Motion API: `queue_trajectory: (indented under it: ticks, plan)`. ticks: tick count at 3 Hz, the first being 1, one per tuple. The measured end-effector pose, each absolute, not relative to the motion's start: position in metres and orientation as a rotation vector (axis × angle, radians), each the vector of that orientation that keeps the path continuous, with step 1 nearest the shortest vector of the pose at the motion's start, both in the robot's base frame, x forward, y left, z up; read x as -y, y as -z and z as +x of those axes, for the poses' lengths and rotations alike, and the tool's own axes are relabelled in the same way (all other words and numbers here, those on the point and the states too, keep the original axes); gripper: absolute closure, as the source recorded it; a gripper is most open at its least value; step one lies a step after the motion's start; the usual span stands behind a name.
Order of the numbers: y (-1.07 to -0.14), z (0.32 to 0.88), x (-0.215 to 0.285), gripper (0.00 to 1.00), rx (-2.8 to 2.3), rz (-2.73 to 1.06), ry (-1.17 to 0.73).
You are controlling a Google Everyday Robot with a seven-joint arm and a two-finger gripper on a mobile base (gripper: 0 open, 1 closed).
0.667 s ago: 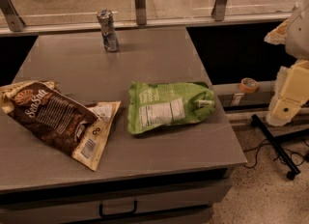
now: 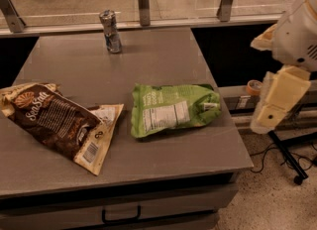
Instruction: Pick brown chip bag
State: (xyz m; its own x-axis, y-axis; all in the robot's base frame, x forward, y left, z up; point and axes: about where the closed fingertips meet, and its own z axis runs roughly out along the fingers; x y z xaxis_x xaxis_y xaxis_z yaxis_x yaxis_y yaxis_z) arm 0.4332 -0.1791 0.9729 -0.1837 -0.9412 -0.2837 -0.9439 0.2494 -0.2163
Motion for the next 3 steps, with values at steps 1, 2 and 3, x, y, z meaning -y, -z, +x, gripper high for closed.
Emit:
queue_trajectory:
  ticks: [1, 2, 3]
  plan:
    - [-0.959, 0.420, 0.102, 0.00, -2.097, -1.737, -0.179]
    - [-0.950, 0.401, 0.033, 0.00, -2.028, -1.740, -0.250]
    - [-0.952, 0.400, 0.021, 0.00, -2.001, -1.738, -0.241]
